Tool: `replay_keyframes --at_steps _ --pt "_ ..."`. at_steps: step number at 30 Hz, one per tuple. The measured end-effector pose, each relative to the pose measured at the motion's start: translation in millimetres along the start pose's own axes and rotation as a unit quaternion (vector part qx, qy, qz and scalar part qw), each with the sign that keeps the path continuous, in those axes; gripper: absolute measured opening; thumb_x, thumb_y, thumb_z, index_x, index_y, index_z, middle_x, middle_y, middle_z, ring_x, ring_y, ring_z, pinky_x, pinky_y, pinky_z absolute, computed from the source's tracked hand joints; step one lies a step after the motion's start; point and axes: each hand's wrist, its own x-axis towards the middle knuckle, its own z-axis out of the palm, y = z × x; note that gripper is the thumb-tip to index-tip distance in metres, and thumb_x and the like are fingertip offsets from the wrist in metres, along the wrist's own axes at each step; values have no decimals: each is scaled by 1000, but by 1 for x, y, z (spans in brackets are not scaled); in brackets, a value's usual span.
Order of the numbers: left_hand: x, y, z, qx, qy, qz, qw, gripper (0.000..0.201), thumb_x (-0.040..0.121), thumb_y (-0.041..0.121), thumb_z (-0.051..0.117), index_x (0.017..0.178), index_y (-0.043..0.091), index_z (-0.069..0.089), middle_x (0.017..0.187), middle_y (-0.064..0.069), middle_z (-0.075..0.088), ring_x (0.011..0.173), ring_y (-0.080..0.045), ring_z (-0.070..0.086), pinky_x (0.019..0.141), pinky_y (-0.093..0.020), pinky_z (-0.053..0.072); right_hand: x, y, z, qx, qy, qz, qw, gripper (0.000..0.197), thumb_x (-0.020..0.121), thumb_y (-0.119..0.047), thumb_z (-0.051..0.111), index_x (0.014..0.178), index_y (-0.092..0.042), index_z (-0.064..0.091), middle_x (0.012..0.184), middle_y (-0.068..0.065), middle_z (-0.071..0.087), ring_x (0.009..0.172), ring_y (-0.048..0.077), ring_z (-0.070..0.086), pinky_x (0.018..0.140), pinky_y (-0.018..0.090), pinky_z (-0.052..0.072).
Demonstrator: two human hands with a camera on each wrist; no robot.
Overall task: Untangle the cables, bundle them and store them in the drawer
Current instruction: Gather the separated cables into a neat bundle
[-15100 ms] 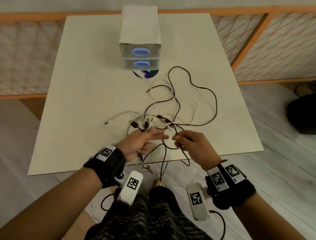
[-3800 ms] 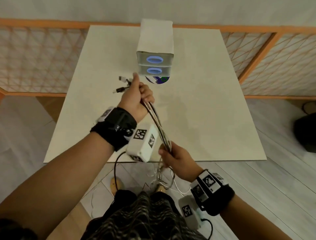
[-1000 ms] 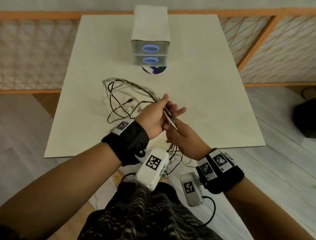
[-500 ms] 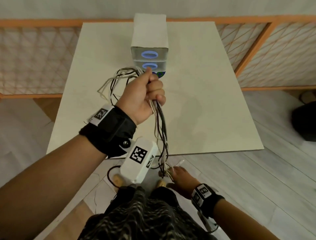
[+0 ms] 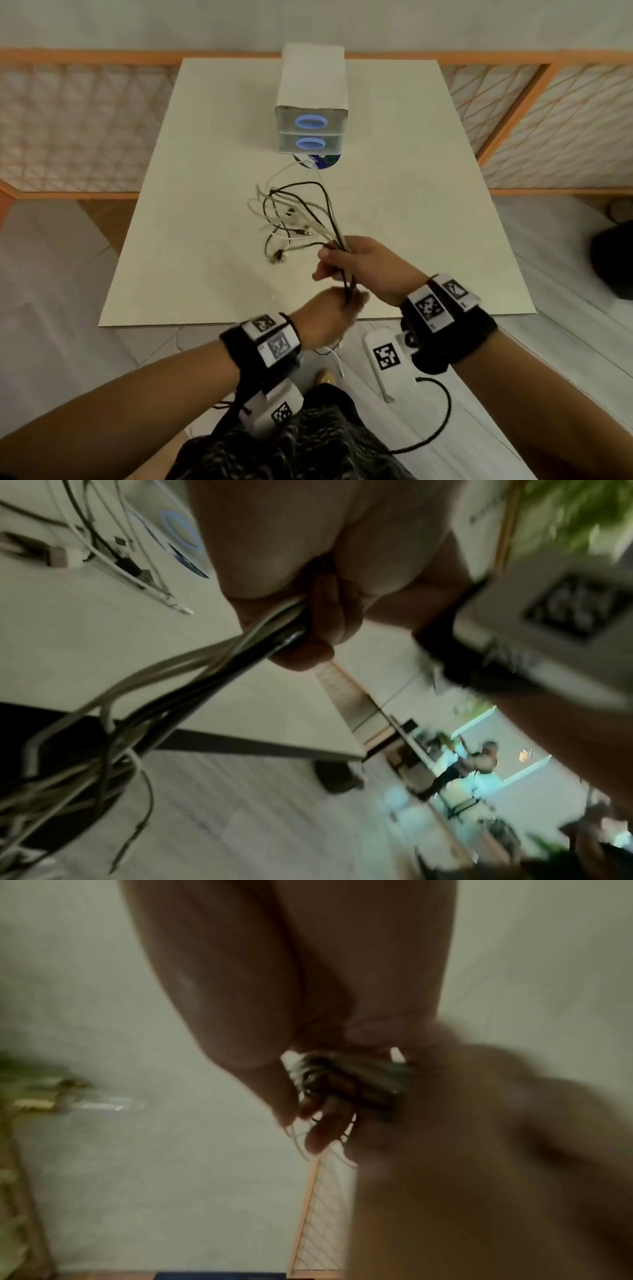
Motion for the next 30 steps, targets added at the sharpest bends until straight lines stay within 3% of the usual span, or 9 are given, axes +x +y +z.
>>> replay_keyframes --at_steps 4,9,12,15,17,19,21,24,30 --pt "-4 -35 13 47 -118 -49 991 37 98 14 36 62 17 32 66 -7 41 63 -19 40 67 -31 33 13 -24 2 54 21 -15 998 25 94 -14 52 69 -11 49 58 -1 48 53 14 48 62 28 47" --pt "9 -62 -17 113 -214 -2 970 54 75 61 57 100 13 49 108 -16 60 97 -30 57 90 -41 46 3 -31 -4 23 14 -54 998 16 97 -17 45 83 -11 47 59 -2 30 51 12 29 55 26 31" --pt "15 -35 -59 -181 -173 9 968 84 48 61 80 113 15 54 114 -4 63 110 -20 60 101 -40 42 -2 -11 1 -43 25 -79 996 16 98 -15 42 82 -16 46 62 -1 35 55 12 34 57 28 34" --pt "30 -5 -100 -483 -120 20 867 73 57 50 80 111 6 58 97 -5 69 90 -16 67 90 -36 51 -5 19 14 -129 1 -81 988 17 98 -15 40 83 -22 45 66 -3 41 62 13 39 63 33 39" --pt "35 15 -108 -542 -91 13 835 49 70 40 75 100 7 56 78 2 64 70 -12 65 78 -31 55 -6 37 19 -146 -7 -64 987 20 97 -15 38 81 -26 43 69 -5 40 65 14 39 66 33 40" --pt "41 28 -100 -507 -37 3 861 20 89 32 59 84 14 50 55 9 41 42 -5 40 54 -21 46 -7 49 17 -168 -21 -53 984 16 95 -15 41 84 -26 46 72 -6 45 69 15 43 70 32 41" --pt "44 30 -85 -440 34 12 897 27 100 29 39 76 18 43 47 11 29 35 -4 24 43 -18 30 -8 52 10 -130 -34 -22 991 9 90 -20 48 98 -23 53 85 -5 56 83 15 55 82 31 43" --pt "38 13 -54 -292 106 62 949 29 102 27 34 75 18 42 51 8 34 38 -7 29 40 -20 29 -7 45 -5 133 -14 8 991 37 82 -33 43 113 -15 53 105 3 60 108 20 53 101 38 33" --pt "22 -32 -4 -36 51 100 993 23 101 30 33 79 33 38 62 5 43 52 -11 36 55 -28 34 4 14 -8 165 98 19 981 26 99 -25 40 95 -8 58 78 6 61 76 20 60 73 32 45"
